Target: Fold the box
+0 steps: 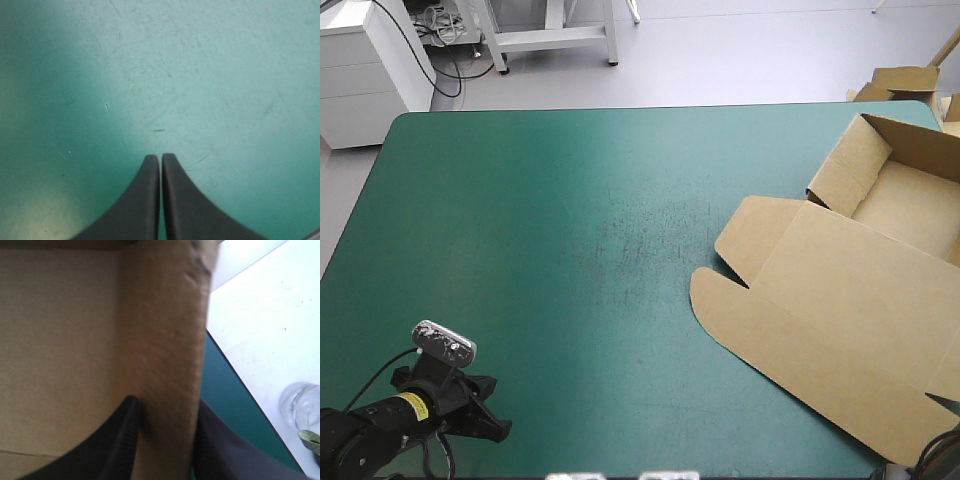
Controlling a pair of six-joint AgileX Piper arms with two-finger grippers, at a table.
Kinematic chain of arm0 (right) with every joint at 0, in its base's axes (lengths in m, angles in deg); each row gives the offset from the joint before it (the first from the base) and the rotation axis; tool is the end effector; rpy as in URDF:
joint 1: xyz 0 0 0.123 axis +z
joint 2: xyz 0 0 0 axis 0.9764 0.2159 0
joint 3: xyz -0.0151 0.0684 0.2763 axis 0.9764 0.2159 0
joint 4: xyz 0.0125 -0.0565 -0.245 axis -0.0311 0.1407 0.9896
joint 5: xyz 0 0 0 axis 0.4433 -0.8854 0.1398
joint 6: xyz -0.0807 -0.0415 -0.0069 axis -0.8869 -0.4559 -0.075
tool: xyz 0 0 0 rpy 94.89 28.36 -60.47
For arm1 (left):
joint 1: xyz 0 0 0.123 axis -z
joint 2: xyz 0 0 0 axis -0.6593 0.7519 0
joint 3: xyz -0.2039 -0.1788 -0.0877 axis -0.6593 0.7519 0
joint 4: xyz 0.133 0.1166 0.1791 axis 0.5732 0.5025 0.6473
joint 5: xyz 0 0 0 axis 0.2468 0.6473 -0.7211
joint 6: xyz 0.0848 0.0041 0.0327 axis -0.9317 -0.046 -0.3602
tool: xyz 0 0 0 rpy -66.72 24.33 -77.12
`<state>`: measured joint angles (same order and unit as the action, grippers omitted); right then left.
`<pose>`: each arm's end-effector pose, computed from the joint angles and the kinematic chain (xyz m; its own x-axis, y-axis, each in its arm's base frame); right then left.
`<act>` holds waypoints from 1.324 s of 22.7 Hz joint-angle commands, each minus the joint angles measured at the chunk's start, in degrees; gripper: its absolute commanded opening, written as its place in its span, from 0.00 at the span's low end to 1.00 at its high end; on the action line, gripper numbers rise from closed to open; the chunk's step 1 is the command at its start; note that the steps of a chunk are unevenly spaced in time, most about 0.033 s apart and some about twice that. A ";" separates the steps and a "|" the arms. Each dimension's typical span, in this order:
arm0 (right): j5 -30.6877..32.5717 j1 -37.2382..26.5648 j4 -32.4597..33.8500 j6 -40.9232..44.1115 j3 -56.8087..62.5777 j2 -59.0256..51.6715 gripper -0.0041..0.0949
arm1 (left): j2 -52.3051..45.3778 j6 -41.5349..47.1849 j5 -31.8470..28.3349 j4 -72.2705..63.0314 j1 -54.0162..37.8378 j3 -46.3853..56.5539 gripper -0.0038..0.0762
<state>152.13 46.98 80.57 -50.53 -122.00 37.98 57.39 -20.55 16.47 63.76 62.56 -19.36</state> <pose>0.3421 -0.2097 0.3329 -0.7753 0.4837 -0.4062 0.5503 0.8329 -0.0585 0.0763 -0.0399 0.2652 -0.7076 0.3336 -0.6229 0.4601 0.8866 -0.0478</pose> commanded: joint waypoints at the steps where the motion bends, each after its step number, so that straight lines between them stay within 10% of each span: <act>1: -1.48 -0.37 0.56 -0.51 -1.92 -3.31 0.44 | 0.07 -0.21 -2.55 -0.80 0.01 -1.48 0.04; 16: -1.48 -0.37 -3.38 -8.10 -1.92 -7.62 0.43 | 0.07 0.00 -2.55 -0.80 0.01 -1.48 0.04; 21: -1.48 -0.37 -12.71 -10.08 -1.81 -13.70 0.05 | 0.07 0.00 -2.55 -0.80 0.01 -1.48 0.04; 30: -1.48 10.04 -16.77 -11.31 7.55 -29.60 0.03 | 0.07 0.00 -2.67 -0.80 0.01 -1.48 0.04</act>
<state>152.82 53.55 64.42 -61.09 -115.91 12.78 57.39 -20.55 16.47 63.69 62.56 -19.36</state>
